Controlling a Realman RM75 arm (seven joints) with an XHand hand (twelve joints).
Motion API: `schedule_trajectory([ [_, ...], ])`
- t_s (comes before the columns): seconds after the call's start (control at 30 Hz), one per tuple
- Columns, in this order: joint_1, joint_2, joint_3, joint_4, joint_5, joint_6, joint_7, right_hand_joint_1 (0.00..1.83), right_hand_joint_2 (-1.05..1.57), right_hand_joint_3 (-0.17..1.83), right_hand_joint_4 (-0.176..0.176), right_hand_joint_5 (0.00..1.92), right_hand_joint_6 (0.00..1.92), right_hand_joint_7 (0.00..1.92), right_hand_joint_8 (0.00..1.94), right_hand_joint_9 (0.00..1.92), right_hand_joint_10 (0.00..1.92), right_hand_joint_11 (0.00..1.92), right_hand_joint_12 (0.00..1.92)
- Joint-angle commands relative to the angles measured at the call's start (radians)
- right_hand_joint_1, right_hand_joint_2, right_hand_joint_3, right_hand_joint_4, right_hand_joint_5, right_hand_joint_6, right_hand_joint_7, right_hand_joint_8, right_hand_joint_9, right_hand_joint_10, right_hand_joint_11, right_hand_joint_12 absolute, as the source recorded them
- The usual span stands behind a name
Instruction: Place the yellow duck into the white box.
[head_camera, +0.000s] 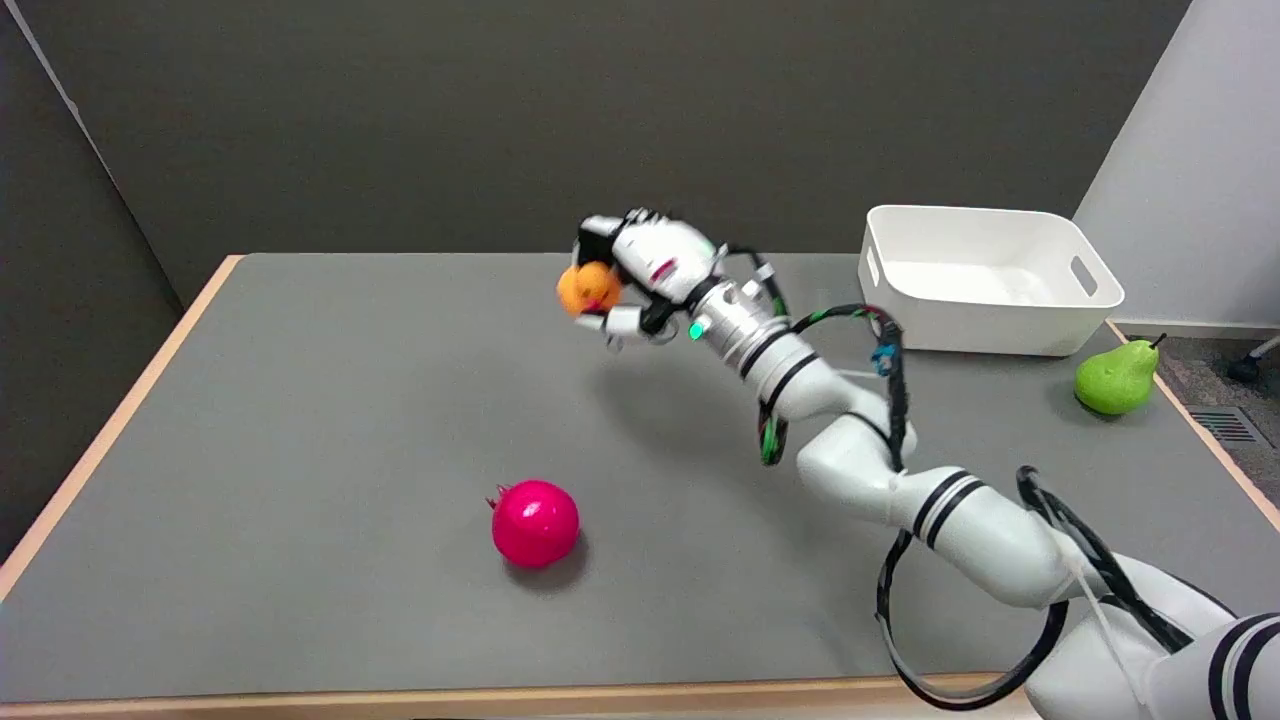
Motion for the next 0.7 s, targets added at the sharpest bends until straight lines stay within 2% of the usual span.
schedule_trajectory([
  [0.03,-0.027,0.048,0.415,0.077,0.152,-0.031,-0.236,1.15,1.14,0.41,-0.176,0.51,1.51,0.73,1.76,0.73,1.68,0.25,1.86],
  [0.2,-0.060,0.115,0.472,0.074,0.331,0.011,-0.351,1.15,1.15,0.40,-0.176,0.50,1.51,0.73,1.75,0.73,1.71,0.21,1.90],
  [0.43,-0.108,0.247,0.469,0.038,0.726,0.165,-0.533,1.16,1.15,0.38,-0.176,0.51,1.49,0.75,1.72,0.75,1.72,0.21,1.92],
  [0.7,-0.179,0.343,0.469,0.012,0.965,0.267,-0.637,1.16,1.16,0.37,-0.176,0.51,1.49,0.75,1.73,0.75,1.74,0.19,1.92],
])
